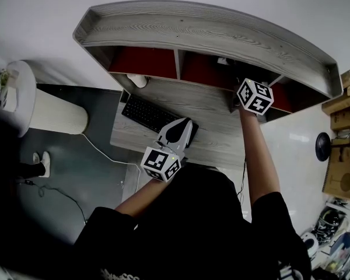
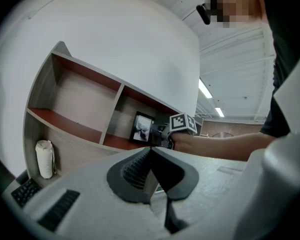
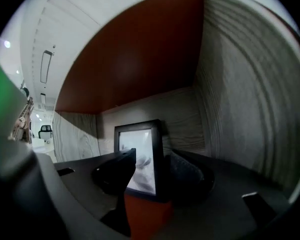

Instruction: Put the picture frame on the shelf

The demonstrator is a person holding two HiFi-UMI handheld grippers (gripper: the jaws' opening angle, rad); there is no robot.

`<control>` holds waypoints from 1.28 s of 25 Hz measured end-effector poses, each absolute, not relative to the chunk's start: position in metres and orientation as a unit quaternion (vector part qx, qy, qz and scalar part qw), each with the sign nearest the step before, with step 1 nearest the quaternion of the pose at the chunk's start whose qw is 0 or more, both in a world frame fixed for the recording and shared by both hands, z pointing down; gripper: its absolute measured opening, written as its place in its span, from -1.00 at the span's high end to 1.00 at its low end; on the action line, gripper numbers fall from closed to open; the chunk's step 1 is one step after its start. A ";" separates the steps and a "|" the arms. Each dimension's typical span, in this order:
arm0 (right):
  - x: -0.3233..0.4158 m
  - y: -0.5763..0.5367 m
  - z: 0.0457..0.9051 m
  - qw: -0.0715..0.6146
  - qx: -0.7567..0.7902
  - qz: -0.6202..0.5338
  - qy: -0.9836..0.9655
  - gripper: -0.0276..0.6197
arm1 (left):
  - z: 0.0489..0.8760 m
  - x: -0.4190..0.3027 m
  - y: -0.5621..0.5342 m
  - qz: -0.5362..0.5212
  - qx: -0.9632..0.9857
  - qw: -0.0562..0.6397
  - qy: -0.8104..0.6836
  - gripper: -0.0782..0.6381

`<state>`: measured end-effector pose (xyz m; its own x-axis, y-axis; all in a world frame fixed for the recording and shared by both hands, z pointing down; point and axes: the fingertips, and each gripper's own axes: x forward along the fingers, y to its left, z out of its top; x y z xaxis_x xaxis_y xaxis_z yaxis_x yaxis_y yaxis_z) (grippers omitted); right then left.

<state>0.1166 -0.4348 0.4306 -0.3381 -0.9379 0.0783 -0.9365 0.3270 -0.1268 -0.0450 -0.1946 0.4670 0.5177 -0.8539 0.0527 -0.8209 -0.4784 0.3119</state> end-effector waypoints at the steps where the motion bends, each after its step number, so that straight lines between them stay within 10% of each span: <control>1: 0.117 -0.429 0.429 0.006 -0.575 -0.075 0.815 0.35 | 0.467 -0.046 -0.194 -0.056 0.858 0.151 -0.488 0.73; 8: 0.112 -0.363 0.426 -0.001 -0.571 -0.083 0.817 0.36 | 0.461 -0.061 -0.185 -0.060 0.862 0.147 -0.481 0.73; 15: 0.121 -0.248 0.440 -0.038 -0.578 -0.088 0.811 0.84 | 0.457 -0.051 -0.160 -0.054 0.893 0.136 -0.425 0.73; 32: 0.191 -0.112 0.451 -0.081 -0.587 -0.087 0.801 0.85 | 0.459 -0.019 -0.115 -0.036 0.876 0.116 -0.466 0.73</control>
